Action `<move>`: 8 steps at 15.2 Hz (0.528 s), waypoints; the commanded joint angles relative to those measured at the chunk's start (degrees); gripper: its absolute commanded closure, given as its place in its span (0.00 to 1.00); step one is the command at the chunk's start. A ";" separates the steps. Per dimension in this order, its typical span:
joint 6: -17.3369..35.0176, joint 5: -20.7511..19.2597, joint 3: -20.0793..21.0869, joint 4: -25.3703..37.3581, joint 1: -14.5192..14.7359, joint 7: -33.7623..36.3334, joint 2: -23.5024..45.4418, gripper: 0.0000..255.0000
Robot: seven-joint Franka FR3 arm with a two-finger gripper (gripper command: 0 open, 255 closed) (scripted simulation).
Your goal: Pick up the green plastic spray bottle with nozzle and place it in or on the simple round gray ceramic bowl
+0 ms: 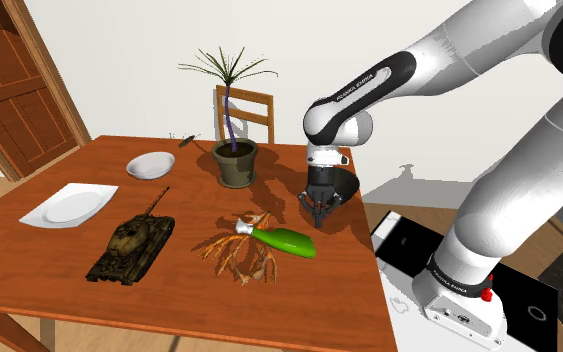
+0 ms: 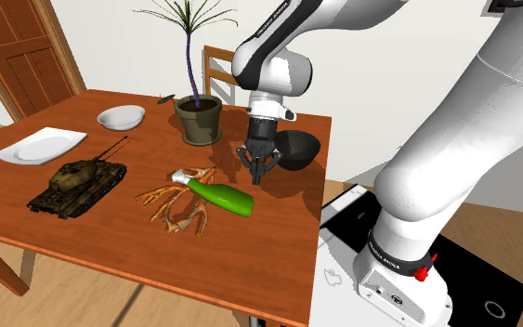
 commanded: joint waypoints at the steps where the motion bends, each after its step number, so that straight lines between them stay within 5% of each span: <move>1: 0.00 0.00 0.00 0.00 0.00 0.00 0.00 1.00; 4: 0.00 0.00 0.00 0.00 0.00 0.00 0.00 1.00; 5: 0.00 0.00 0.00 0.00 0.00 0.00 0.00 0.00; 8: 4.49 -4.58 1.46 5.15 1.98 -12.60 5.33 0.00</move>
